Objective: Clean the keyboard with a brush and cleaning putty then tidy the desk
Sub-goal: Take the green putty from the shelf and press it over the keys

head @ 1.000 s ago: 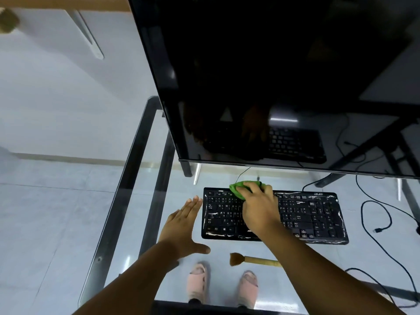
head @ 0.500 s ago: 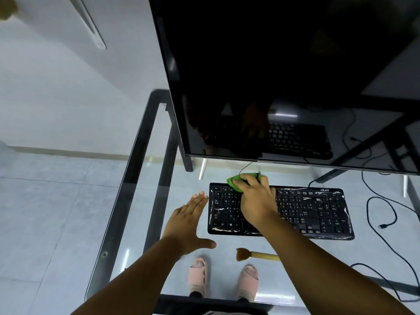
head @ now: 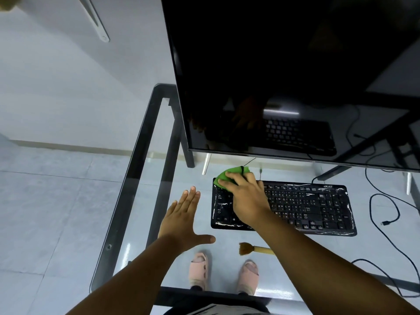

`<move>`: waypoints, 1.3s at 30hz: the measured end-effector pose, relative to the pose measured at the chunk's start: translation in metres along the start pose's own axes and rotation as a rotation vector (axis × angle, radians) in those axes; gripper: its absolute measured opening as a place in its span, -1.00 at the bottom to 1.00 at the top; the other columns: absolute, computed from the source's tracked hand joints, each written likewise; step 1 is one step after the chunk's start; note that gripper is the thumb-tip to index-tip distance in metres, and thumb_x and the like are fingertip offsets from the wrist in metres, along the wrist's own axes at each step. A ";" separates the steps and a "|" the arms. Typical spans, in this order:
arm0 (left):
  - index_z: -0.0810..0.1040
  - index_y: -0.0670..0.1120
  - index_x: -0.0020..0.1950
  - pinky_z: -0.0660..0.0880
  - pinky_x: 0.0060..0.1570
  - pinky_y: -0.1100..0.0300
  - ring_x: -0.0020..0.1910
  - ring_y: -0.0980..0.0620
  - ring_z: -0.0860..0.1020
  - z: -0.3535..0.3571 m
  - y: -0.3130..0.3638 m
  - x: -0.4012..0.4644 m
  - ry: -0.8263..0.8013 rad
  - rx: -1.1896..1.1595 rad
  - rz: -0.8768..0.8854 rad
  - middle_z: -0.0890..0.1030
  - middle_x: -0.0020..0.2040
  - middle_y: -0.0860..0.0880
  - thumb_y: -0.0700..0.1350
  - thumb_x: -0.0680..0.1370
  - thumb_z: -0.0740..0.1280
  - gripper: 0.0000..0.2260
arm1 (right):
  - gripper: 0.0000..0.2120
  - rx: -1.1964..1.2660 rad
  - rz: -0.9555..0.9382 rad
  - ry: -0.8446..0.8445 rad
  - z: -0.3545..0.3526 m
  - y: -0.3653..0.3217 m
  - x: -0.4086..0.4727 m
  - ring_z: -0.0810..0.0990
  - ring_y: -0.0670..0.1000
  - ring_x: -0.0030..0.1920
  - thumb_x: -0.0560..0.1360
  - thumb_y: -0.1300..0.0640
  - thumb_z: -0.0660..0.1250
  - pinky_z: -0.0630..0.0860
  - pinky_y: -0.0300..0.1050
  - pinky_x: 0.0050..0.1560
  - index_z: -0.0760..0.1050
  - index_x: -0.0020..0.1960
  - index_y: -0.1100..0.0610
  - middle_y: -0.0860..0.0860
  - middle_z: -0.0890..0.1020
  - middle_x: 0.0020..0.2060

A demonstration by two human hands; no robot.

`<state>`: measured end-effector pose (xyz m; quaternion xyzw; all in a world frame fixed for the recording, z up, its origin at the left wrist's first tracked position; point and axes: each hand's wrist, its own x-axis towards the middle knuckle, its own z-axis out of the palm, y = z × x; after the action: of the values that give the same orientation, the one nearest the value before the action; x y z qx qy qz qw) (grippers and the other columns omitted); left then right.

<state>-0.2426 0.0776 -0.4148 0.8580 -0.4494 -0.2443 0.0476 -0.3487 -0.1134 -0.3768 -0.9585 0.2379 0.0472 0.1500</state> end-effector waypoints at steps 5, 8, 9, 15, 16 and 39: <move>-0.33 0.05 0.55 -0.19 0.52 0.10 0.49 0.12 -0.37 -0.005 -0.008 -0.001 -0.050 0.010 0.041 -0.41 0.51 0.14 0.53 0.28 0.25 0.13 | -0.37 -0.017 -0.090 0.010 0.005 0.012 -0.007 0.33 0.07 0.26 0.39 0.34 0.27 0.40 0.15 0.13 0.48 0.31 -0.22 -0.16 0.42 0.39; -0.33 0.06 0.55 -0.21 0.50 0.11 0.49 0.12 -0.37 -0.004 -0.008 -0.001 -0.044 0.010 0.039 -0.41 0.51 0.15 0.53 0.27 0.26 0.14 | -0.32 -0.022 -0.008 0.013 -0.002 0.002 0.002 0.29 0.06 0.29 0.39 0.35 0.25 0.33 0.08 0.14 0.39 0.40 -0.19 -0.16 0.36 0.42; -0.33 0.06 0.55 -0.22 0.49 0.12 0.49 0.12 -0.37 -0.004 -0.009 -0.001 -0.043 0.011 0.037 -0.41 0.51 0.15 0.53 0.27 0.26 0.14 | -0.31 -0.028 0.000 0.009 -0.003 -0.003 0.005 0.27 0.06 0.30 0.39 0.34 0.25 0.32 0.07 0.15 0.36 0.41 -0.19 -0.16 0.34 0.42; -0.33 0.07 0.55 -0.18 0.52 0.09 0.50 0.14 -0.36 -0.004 -0.009 -0.001 -0.043 0.018 0.023 -0.39 0.52 0.16 0.53 0.27 0.27 0.14 | -0.31 -0.076 -0.139 -0.035 0.004 -0.012 -0.002 0.27 0.09 0.29 0.35 0.35 0.28 0.34 0.10 0.15 0.43 0.34 -0.23 -0.15 0.33 0.43; -0.33 0.07 0.55 -0.18 0.52 0.09 0.50 0.14 -0.36 -0.004 -0.009 -0.001 -0.043 0.018 0.022 -0.39 0.52 0.16 0.53 0.27 0.27 0.13 | -0.31 -0.080 -0.154 -0.037 0.006 -0.011 -0.007 0.28 0.09 0.28 0.35 0.36 0.28 0.35 0.11 0.14 0.44 0.33 -0.24 -0.15 0.34 0.43; -0.29 0.05 0.56 -0.17 0.52 0.08 0.52 0.12 -0.30 -0.005 -0.011 -0.002 -0.030 0.003 0.045 -0.34 0.54 0.14 0.49 0.28 0.31 0.13 | -0.33 -0.076 -0.297 -0.161 0.006 0.002 -0.047 0.24 0.05 0.28 0.38 0.40 0.20 0.28 0.04 0.10 0.49 0.27 -0.27 -0.22 0.32 0.44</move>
<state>-0.2332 0.0851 -0.4133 0.8438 -0.4697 -0.2554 0.0451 -0.3908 -0.0922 -0.3759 -0.9812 0.0788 0.1100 0.1376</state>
